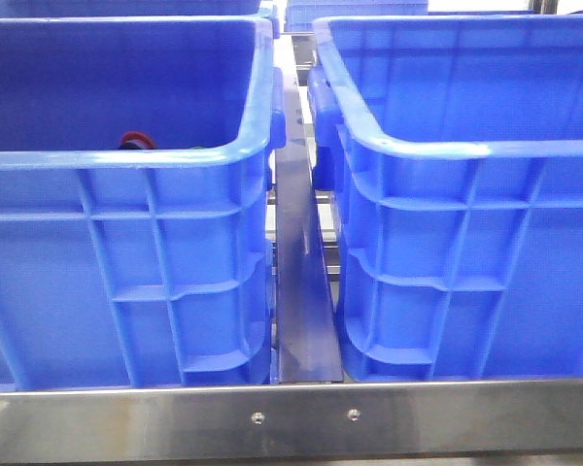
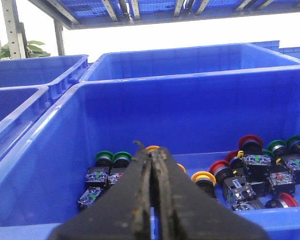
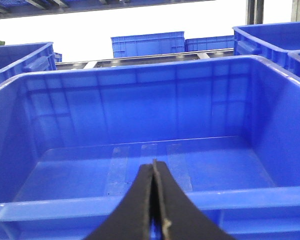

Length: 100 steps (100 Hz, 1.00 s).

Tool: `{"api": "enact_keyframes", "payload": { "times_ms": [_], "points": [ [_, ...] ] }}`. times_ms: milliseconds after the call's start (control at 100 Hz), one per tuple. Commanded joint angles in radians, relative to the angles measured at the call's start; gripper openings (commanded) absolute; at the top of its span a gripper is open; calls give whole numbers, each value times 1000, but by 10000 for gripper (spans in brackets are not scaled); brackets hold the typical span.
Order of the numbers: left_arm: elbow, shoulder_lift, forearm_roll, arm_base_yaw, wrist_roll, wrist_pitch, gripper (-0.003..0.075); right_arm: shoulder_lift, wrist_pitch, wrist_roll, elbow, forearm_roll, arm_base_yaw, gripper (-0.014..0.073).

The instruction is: Pick red and yellow buttons and place in box

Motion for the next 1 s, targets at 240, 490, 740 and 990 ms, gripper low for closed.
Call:
{"api": "enact_keyframes", "payload": {
  "times_ms": [240,490,740,990],
  "points": [
    [46,-30,-1,0,-8,-81,-19,-26,-85,0,-10,-7,-3,-69],
    [-67,-15,-51,0,-8,42,-19,-26,-85,0,-10,-7,-3,-69],
    [-377,153,-59,0,-8,261,-19,-26,-85,0,-10,-7,-3,-69],
    [-716,439,-101,0,-6,543,-19,-26,-85,0,-10,-7,-3,-69]
  ]
}}
